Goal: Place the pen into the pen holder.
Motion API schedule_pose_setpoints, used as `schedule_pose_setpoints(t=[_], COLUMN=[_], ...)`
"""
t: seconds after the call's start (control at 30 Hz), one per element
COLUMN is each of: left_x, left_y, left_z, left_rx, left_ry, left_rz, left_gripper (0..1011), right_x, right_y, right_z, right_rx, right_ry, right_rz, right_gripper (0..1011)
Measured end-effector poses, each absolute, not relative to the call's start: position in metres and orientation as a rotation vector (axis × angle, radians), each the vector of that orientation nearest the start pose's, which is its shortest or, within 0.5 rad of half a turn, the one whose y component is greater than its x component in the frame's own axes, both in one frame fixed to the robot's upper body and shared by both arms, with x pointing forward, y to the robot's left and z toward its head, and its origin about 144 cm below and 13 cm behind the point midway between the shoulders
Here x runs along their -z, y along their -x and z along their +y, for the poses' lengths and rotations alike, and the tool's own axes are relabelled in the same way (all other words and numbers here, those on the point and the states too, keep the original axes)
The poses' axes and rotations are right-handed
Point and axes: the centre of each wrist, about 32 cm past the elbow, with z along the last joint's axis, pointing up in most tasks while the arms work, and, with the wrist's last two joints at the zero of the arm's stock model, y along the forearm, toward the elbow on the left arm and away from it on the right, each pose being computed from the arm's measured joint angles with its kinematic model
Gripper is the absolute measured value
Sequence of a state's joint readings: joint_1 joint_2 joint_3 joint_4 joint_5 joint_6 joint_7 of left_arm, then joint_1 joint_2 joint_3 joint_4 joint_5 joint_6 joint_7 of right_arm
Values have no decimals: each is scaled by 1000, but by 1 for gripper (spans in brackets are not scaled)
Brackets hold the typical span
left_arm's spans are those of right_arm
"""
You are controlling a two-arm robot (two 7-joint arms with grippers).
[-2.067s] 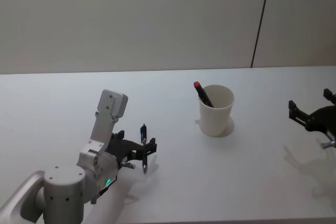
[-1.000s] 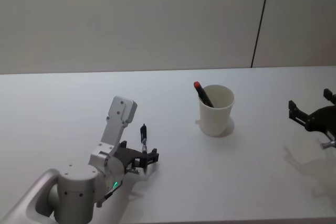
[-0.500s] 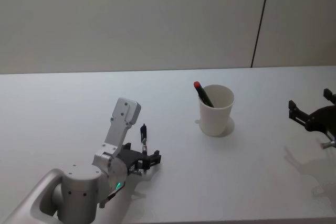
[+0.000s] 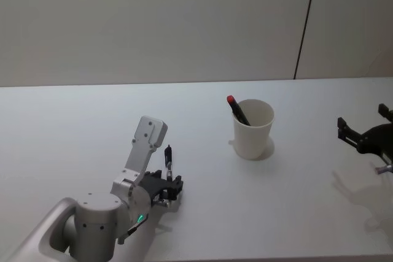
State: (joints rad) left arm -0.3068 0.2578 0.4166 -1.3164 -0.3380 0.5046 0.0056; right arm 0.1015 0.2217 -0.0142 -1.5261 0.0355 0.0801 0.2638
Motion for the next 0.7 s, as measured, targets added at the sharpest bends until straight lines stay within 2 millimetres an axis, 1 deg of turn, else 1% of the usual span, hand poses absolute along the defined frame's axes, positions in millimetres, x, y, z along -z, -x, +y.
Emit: schedule_pose_setpoints(t=[0.03, 0.07, 0.17, 0.27, 0.57, 0.6, 0.7], left_x=[-1143, -1143, -1143, -1142, -1141, -1141, -1140], left_y=[-525, -525, -525, -525, -524, -524, -524], left_z=[201, 201, 201, 201, 202, 202, 203], left_rx=[-1224, -1224, -1226, -1227, -1233, -1234, -1236], left_ry=[-499, -499, -500, -501, -503, -503, -502], left_rz=[339, 340, 342, 343, 348, 348, 347], left_gripper=[514, 457, 422, 348, 289, 261, 222], right_x=[-1169, -1169, -1169, -1169, -1169, -1169, -1169], right_y=[-488, -488, -488, -488, -488, -488, -488], right_z=[-292, -292, -292, -292, -292, -292, -292], right_rx=[1311, 1311, 1312, 1311, 1311, 1311, 1311], right_ry=[176, 176, 176, 175, 176, 176, 176], right_rz=[-101, -101, -101, -101, -101, -101, -101], right_gripper=[1001, 1001, 1001, 1001, 1001, 1001, 1001])
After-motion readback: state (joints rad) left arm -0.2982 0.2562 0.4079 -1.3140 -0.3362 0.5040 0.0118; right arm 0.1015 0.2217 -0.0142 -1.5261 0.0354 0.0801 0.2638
